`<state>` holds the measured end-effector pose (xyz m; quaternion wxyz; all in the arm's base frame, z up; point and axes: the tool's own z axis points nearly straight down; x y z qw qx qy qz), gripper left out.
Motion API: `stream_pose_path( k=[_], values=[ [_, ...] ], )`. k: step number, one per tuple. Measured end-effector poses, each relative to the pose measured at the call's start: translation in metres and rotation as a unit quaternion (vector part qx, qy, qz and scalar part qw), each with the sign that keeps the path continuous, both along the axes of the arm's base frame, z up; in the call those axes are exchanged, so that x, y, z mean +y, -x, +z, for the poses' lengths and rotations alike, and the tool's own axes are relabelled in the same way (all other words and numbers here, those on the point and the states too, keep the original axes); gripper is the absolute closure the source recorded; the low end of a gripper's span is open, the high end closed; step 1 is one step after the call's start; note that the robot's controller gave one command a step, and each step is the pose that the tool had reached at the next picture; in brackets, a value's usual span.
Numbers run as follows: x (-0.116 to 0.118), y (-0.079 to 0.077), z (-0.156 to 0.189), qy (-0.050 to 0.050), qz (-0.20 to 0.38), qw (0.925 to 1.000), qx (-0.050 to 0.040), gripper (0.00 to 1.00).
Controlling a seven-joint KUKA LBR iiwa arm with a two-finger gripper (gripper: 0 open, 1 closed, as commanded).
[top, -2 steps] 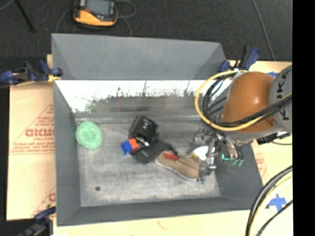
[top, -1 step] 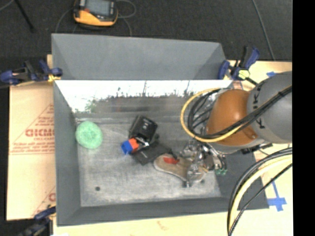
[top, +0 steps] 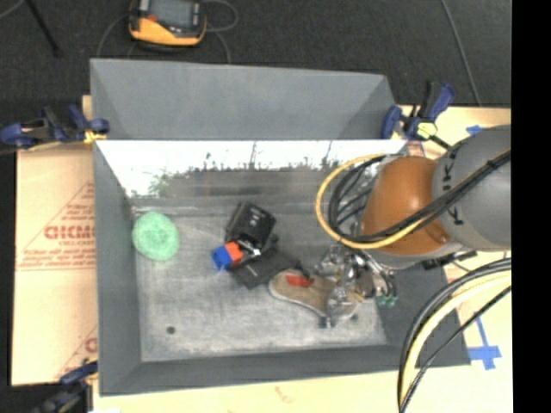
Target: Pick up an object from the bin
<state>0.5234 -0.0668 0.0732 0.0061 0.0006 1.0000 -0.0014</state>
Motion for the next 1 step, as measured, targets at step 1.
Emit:
stream_pose_path(
  k=[1],
  values=[
    [0.0121,0.0025,0.2004,-0.001,0.009,0.9999,0.0065,1.00]
  ],
)
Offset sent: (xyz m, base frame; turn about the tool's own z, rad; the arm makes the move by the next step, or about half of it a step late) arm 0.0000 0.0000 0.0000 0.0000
